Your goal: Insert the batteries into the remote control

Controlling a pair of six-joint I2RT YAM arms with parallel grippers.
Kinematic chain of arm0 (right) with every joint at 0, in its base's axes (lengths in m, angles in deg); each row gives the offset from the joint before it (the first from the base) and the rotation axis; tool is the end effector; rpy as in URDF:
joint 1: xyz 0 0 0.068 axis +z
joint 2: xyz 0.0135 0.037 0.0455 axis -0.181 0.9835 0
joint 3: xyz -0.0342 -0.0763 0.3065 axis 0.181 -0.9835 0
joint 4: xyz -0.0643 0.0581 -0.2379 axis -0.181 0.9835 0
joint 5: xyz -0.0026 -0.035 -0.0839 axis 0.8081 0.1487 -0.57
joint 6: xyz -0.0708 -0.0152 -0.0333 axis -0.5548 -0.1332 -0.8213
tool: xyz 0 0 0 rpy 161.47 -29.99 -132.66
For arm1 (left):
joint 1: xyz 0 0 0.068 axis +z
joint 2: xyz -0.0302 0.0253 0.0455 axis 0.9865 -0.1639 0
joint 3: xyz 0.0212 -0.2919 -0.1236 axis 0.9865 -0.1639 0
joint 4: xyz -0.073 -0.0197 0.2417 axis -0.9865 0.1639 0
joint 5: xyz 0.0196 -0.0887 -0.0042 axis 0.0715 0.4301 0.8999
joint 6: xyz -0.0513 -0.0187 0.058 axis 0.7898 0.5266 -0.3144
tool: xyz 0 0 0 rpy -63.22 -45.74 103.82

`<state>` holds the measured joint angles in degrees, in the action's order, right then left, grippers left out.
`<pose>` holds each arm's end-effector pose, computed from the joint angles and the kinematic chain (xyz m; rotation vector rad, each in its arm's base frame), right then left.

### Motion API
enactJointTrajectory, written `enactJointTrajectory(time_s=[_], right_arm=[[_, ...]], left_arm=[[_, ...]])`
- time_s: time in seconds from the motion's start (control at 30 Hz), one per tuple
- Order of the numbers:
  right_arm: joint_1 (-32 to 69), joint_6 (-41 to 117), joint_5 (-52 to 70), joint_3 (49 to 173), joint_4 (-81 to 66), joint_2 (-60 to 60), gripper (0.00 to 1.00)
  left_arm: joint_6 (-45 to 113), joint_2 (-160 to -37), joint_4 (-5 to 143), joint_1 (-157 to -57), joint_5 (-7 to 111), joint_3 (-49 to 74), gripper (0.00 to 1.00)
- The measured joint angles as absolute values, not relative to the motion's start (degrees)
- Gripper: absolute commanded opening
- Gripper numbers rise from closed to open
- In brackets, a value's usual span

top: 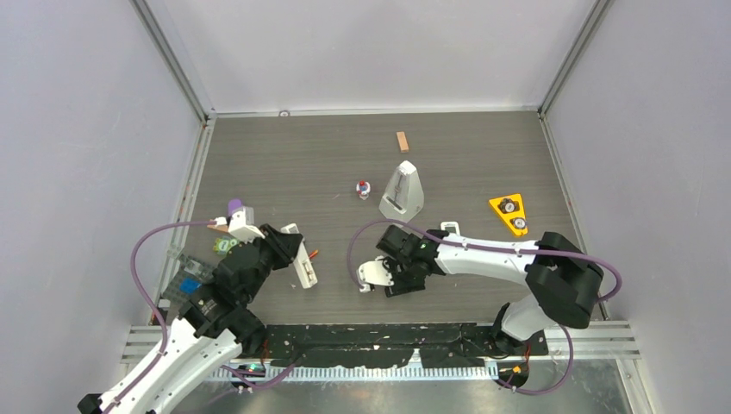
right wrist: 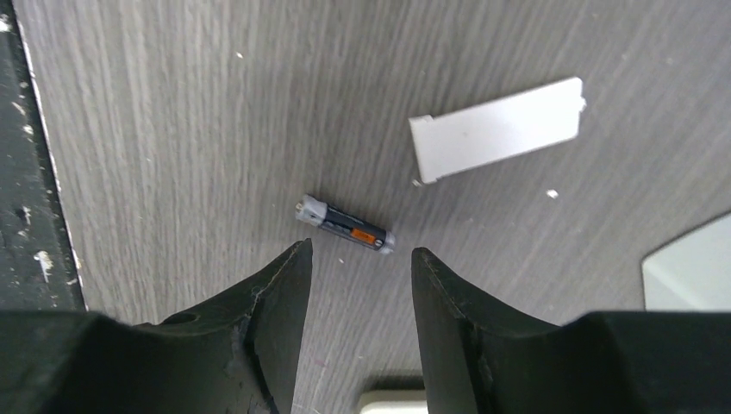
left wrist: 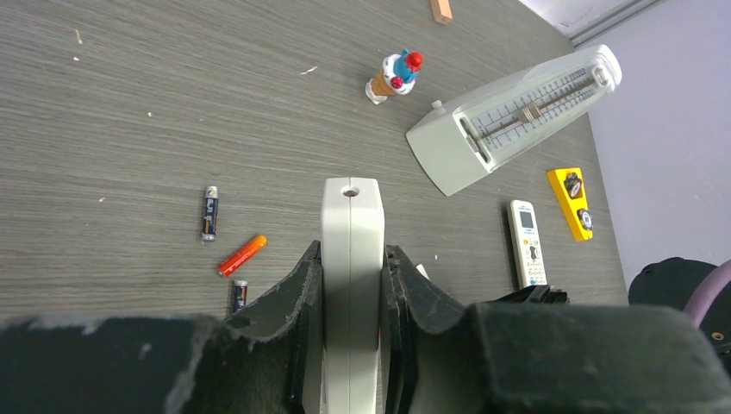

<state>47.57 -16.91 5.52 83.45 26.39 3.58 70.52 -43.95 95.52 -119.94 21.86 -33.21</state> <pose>0.1354 0.2249 0.1937 -2.2642 1.6788 0.1318 0.0849 -0.0363 0.2626 -0.4107 1.8836 -0.6812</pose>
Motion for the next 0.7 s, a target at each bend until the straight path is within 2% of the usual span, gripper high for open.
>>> enactJointTrajectory(time_s=[0.13,0.27,0.47,0.63,0.7], right_arm=[[47.57,-17.34,8.03,83.78,26.36,5.94,0.51],[47.57,-17.93,9.02,84.28,26.39,7.23,0.46],[47.57,-18.04,9.39,84.85,26.73,7.95,0.36],[47.57,-17.98,9.41,84.89,26.69,8.08,0.25],[47.55,-17.93,9.54,84.98,26.65,8.21,0.27]], left_arm=[[70.82,-44.49,95.52,-119.83,21.86,-33.21,0.0],[71.48,-44.47,95.52,-119.79,21.88,-33.21,0.0],[71.59,-44.47,95.5,-119.42,21.96,-33.21,0.0],[71.57,-44.47,95.5,-119.2,21.96,-33.21,0.0],[71.57,-44.47,95.5,-119.07,22.01,-33.21,0.0]])
